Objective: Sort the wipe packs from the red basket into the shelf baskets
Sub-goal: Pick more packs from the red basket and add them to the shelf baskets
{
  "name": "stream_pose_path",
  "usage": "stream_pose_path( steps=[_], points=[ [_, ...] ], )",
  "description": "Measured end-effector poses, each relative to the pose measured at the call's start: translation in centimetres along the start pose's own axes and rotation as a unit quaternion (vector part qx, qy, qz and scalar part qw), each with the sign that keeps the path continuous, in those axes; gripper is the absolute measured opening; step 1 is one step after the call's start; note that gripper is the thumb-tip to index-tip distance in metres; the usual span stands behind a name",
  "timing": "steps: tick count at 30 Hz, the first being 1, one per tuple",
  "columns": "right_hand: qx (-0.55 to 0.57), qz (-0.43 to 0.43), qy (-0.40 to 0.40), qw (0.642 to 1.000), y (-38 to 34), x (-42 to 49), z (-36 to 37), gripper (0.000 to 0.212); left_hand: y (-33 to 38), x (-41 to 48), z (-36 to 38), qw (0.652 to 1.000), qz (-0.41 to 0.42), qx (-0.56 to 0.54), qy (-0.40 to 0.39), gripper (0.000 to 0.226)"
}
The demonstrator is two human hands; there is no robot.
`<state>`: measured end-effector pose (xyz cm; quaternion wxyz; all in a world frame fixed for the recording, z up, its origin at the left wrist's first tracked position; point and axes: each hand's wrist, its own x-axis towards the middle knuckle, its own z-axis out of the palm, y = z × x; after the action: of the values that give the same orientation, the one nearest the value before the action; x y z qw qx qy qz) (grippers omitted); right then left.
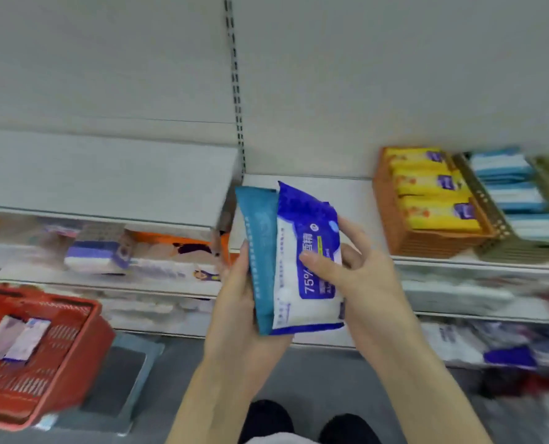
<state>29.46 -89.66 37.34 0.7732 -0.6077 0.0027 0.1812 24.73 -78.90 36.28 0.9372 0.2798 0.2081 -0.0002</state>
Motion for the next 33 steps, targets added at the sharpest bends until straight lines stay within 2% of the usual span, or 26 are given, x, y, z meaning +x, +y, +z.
stream_pose_path(
  steps=[2,5,7,9,10,13,16,20,24,28,31,33],
  points=[
    [0.015,0.011,0.030,0.999,-1.9,-1.1,-6.4,0.053,-4.1,0.6,3.3,0.994,-0.079,-0.032,-0.071,0.043],
    [0.044,0.025,0.095,0.994,-4.5,-3.2,-16.1,0.025,-11.1,2.4,8.3,0.976,-0.158,0.024,-0.150,0.046],
    [0.072,0.036,0.138,0.987,-5.6,-4.4,-21.3,0.020,-14.6,3.7,11.0,0.964,-0.189,0.093,-0.163,0.058],
    [0.106,0.051,0.182,0.976,-6.3,-5.5,-25.9,0.021,-17.5,4.7,13.5,0.958,-0.199,0.158,-0.134,0.074],
    [0.119,0.055,0.205,0.970,-6.6,-5.9,-28.0,0.022,-18.8,5.0,14.5,0.957,-0.195,0.187,-0.105,0.070],
    [0.163,0.054,0.259,0.950,-7.1,-6.5,-33.5,0.025,-22.0,6.3,16.9,0.959,-0.160,0.229,-0.054,0.031],
    [0.210,0.043,0.299,0.930,-7.1,-5.7,-37.6,0.026,-23.7,8.2,18.3,0.963,-0.148,0.222,-0.039,0.018],
    [0.187,0.037,0.350,0.917,-7.1,-2.8,-40.6,0.032,-24.9,12.2,19.6,0.955,-0.143,0.259,-0.033,0.019],
    [0.177,-0.003,0.417,0.892,-7.4,-0.5,-42.9,0.032,-26.1,16.8,21.3,0.950,-0.121,0.284,-0.035,0.012],
    [0.192,-0.036,0.450,0.871,-8.1,0.6,-46.1,0.031,-27.8,20.6,23.9,0.951,-0.119,0.283,-0.035,0.028],
    [0.200,-0.045,0.459,0.864,-8.7,1.8,-48.8,0.032,-29.3,22.6,25.8,0.954,-0.086,0.287,-0.030,0.048],
    [0.215,-0.042,0.451,0.865,-8.9,3.1,-50.7,0.032,-30.4,24.0,26.7,0.953,-0.068,0.294,-0.015,0.046]
  ],
)
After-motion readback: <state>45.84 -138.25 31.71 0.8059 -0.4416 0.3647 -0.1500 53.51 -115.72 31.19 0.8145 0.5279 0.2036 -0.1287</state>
